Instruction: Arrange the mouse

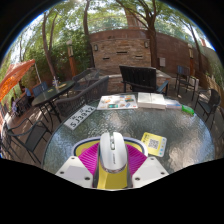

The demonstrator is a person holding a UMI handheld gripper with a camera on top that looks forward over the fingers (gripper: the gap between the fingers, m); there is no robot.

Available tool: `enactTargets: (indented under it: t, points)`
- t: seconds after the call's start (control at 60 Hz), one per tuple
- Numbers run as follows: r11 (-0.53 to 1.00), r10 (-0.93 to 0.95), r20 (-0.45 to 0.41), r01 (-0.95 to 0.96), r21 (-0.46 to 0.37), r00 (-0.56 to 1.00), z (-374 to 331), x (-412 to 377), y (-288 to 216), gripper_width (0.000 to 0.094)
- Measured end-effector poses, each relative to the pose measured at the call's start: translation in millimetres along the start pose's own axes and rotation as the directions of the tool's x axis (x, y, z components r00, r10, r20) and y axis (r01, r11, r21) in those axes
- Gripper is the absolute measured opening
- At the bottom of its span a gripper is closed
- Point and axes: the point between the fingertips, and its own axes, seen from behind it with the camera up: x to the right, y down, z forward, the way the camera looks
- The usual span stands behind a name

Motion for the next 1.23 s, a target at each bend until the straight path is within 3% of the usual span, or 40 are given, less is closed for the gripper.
enactTargets:
  t: [0.2,0.283,0.3,0.517,0.733,0.95,1.233]
  points:
    - [0.992,0.003,-0.016,-0.005,-0.127,1.000,28,-12,48,0.0539]
    - [0.995,-0.029,-0.032,0.026,-0.099,0.999,10,-13,37,0.0851]
    - [0.995,-0.036,-0.033,0.033,-0.095,0.999,5,-13,34,0.0871]
    - [0.994,-0.100,-0.061,0.097,-0.050,0.993,-94,-30,-9,0.0852]
    - [0.992,-0.116,-0.089,0.112,-0.053,0.989,-194,-52,-15,0.0859]
    - [0.991,-0.129,-0.144,0.123,-0.048,0.981,-237,-53,-5,0.0853]
    - [0.990,-0.137,-0.153,0.130,-0.051,0.979,-252,-54,0,0.0851]
